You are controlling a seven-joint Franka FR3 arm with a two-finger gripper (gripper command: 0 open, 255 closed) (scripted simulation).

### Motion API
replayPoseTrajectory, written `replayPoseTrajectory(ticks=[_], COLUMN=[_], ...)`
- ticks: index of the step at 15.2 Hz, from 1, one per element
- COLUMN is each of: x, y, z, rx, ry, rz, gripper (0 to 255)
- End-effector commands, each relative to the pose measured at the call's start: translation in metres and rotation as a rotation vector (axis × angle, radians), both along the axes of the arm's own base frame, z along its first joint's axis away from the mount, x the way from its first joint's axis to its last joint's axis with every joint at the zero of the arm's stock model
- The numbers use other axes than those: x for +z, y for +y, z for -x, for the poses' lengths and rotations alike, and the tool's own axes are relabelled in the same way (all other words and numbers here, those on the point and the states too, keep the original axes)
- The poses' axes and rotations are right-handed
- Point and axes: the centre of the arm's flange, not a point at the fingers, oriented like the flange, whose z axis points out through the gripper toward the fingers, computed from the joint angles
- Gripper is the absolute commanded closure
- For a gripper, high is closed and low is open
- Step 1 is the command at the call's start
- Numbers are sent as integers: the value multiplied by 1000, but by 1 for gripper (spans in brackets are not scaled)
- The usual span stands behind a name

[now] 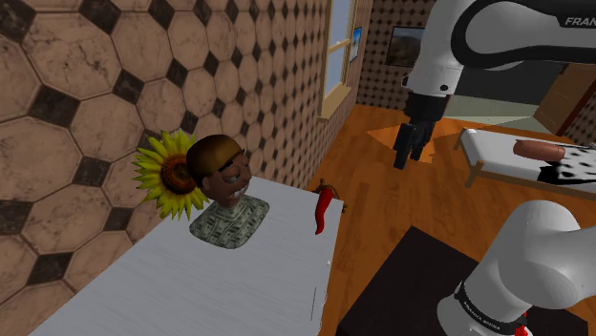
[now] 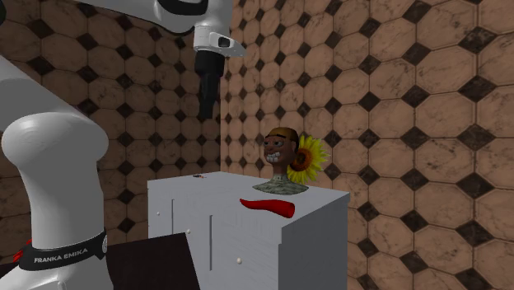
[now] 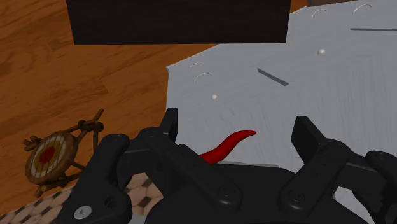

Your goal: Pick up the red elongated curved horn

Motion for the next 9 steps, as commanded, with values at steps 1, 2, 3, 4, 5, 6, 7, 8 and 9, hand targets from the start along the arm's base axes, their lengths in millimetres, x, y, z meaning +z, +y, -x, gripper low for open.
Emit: replayPoseTrajectory(ticks=[1,2,3,4,5,6,7,8,9], x=[0,-9,-19,-28,-38,-48,-57,-67,-77], y=[0,7,14,20,26,32,37,43,47], z=[0,-5,-11,-17,-23,-30,-36,-43,-50], rx=[0,-36,-72,-108,-144,-180,-217,-253,-289], ry=[0,-1,-3,-4,-6,-7,-8,-10,-11], rz=[0,7,15,22,29,37,44,52,59], gripper=[0,0,0,0,0,0,0,0,0])
